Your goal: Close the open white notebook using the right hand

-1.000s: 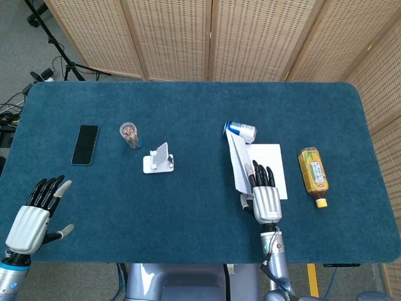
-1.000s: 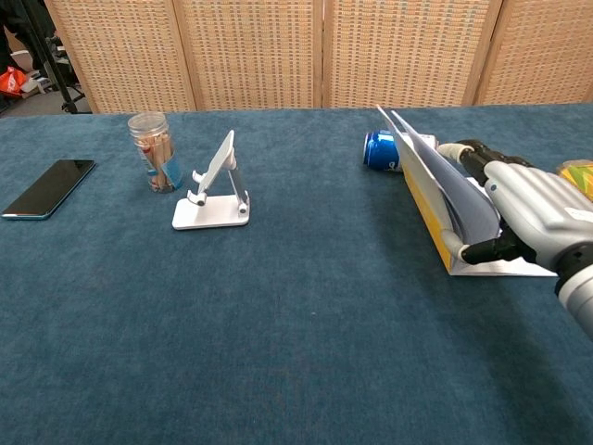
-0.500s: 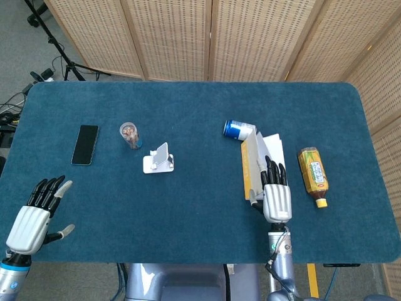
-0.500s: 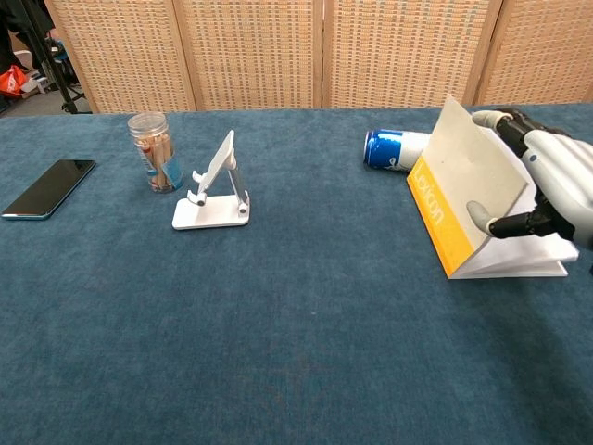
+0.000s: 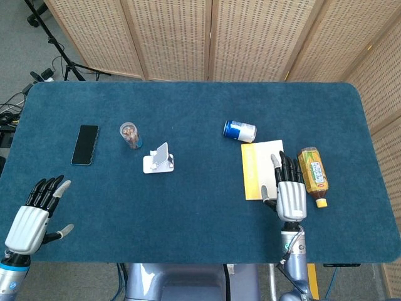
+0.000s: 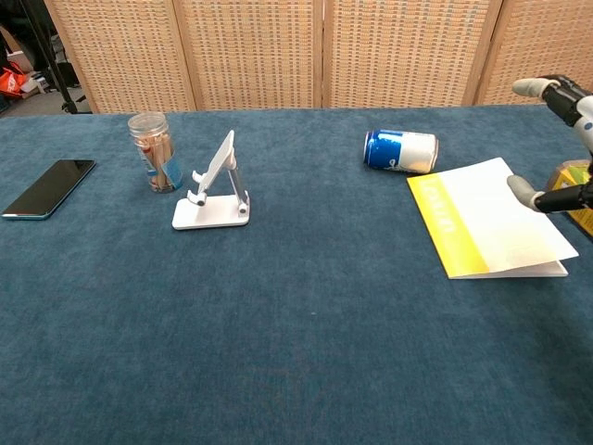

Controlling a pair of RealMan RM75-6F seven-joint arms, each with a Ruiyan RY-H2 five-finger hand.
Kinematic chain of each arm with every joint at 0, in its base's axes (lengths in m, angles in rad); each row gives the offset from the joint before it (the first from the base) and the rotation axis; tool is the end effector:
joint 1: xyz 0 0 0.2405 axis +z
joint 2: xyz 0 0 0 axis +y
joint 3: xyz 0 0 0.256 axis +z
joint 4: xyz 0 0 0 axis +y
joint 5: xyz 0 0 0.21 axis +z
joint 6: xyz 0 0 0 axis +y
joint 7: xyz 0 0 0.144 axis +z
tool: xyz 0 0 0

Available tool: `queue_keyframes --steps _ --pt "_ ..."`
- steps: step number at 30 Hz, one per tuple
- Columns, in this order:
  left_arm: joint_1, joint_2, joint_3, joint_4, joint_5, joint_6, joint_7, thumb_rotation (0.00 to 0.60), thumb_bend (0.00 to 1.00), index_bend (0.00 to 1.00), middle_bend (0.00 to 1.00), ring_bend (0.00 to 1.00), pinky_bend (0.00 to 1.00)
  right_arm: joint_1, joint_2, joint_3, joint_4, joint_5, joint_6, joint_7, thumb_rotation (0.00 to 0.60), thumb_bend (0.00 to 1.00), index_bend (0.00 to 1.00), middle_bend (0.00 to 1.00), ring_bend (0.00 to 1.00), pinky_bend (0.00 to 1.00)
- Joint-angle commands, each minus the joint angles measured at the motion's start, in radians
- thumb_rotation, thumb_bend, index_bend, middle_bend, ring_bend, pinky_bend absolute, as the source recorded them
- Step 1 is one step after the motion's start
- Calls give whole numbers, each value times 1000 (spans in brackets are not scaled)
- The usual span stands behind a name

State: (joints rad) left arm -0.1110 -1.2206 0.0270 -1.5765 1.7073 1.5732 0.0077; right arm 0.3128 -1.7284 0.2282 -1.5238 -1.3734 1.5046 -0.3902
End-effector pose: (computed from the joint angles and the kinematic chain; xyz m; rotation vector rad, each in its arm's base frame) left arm -0.2771 0.1687 0.1208 -1.5480 -0.8391 -1.0936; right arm -0.1923 -0.2583 0.0161 1.2539 -0.9038 1.1531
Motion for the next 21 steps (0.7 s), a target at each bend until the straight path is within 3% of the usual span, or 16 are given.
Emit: queue_keyframes --steps 1,4,12,21 --pt "-1 -1 -2 2 -5 -5 1 600 0 0 0 0 0 -15 129 -52 -13 -45 -54 76 600 440 0 0 0 0" --pt "-5 -4 -3 3 -14 -17 8 600 0 0 0 0 0 -31 209 -97 36 -111 -43 81 600 440 0 0 0 0" --pt "-6 -15 -4 4 -24 -29 32 600 0 0 0 0 0 -111 299 -190 185 -206 48 160 600 414 0 0 0 0" --pt "-4 -19 -7 13 -31 -27 29 600 0 0 0 0 0 -157 325 -203 254 -215 104 257 600 414 0 0 0 0"
